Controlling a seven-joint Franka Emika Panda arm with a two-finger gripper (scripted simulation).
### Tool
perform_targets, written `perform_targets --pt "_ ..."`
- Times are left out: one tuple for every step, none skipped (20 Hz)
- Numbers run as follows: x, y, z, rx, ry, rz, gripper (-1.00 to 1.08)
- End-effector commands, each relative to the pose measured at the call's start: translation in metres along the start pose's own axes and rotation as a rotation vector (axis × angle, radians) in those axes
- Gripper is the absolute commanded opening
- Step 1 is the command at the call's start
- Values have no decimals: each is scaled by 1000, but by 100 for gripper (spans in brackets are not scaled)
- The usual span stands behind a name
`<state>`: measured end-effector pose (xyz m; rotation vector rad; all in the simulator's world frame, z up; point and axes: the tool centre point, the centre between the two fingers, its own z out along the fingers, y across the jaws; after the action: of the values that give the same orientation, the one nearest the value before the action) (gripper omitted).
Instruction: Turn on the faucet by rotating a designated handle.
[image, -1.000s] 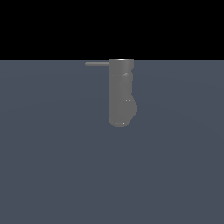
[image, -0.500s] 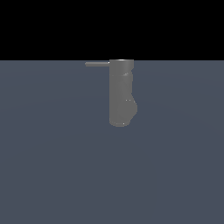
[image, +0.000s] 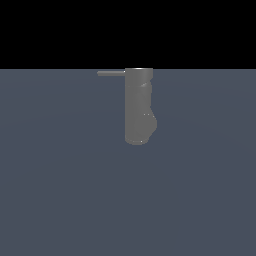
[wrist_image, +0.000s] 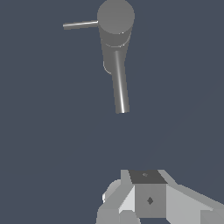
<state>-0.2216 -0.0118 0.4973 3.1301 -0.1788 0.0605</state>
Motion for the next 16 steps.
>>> perform_targets --pt "9 -2 1 12 -4 34 -100" --pt "14 -4 2 17 -6 50 -100" --pt "19 -5 2 22 -8 68 -100" --pt "24 -6 3 28 -10 87 -100" --pt "29 -8 4 34 -13 107 -100" --pt "35 -9 5 40 -16 129 -100" --pt "41 -11 7 46 -19 152 -100" --pt "48 -13 8 52 -23 176 -100" --pt "54 -15 10 57 -26 201 -100" --pt "61 -16 12 62 -30 226 -100" --pt "68 -18 14 67 -34 251 -100" --pt "74 -20 16 72 -38 276 -100" --pt "81 -22 18 76 -42 302 -100" --pt "87 -24 20 80 -46 327 -100" --pt "94 -26 23 83 -50 353 -100" --pt "101 -28 26 86 -54 379 -100"
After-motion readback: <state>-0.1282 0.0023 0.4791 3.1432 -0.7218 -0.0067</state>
